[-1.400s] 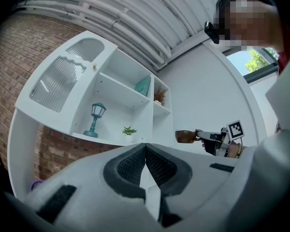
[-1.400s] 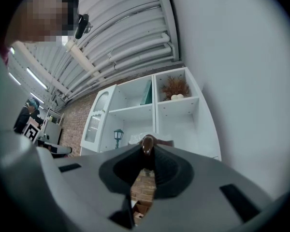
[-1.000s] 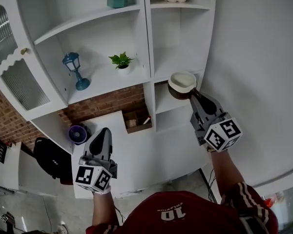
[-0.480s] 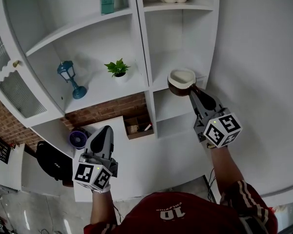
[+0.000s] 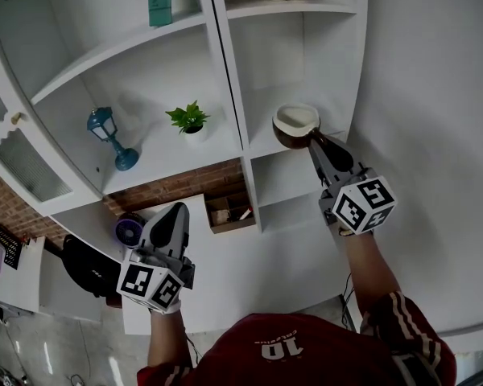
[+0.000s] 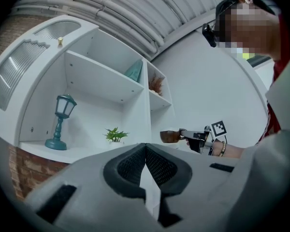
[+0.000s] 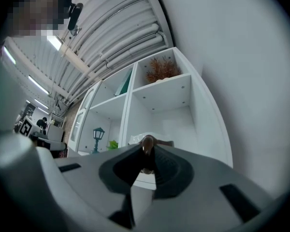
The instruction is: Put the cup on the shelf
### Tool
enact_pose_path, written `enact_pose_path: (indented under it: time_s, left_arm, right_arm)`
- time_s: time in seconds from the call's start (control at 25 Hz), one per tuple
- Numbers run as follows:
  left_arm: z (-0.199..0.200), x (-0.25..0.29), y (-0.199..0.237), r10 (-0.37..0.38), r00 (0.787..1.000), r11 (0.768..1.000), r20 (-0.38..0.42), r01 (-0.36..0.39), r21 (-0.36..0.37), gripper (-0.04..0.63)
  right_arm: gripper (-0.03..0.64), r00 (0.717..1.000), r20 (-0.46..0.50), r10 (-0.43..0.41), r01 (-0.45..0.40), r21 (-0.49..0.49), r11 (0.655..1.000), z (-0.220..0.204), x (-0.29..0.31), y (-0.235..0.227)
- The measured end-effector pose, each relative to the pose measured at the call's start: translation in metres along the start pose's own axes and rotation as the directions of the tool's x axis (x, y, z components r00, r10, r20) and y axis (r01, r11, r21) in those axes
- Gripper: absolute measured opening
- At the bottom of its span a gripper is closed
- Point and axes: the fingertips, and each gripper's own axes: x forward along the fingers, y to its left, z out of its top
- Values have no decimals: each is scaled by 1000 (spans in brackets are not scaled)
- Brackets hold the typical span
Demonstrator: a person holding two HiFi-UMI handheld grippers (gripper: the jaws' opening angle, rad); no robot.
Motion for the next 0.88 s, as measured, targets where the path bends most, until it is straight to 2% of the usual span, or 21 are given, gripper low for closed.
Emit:
enact_pose_path:
  time_s: [0.16, 0.48, 0.88]
  left_arm:
    - [-1, 13, 5, -6, 1000, 1000, 6, 6, -30, -2]
    - [-7, 42, 3, -50, 999, 998, -20, 50, -27, -2]
    - [-10, 61, 0, -58, 998, 998, -30, 57, -15, -2]
  right_arm:
    - [49, 1000, -9, 2, -2, -3, 1000, -4, 11, -10]
    - [49, 999, -35, -8, 8, 3, 1000, -13, 34, -36]
    - [49, 998, -67, -14, 14, -1, 1000, -30, 61, -53]
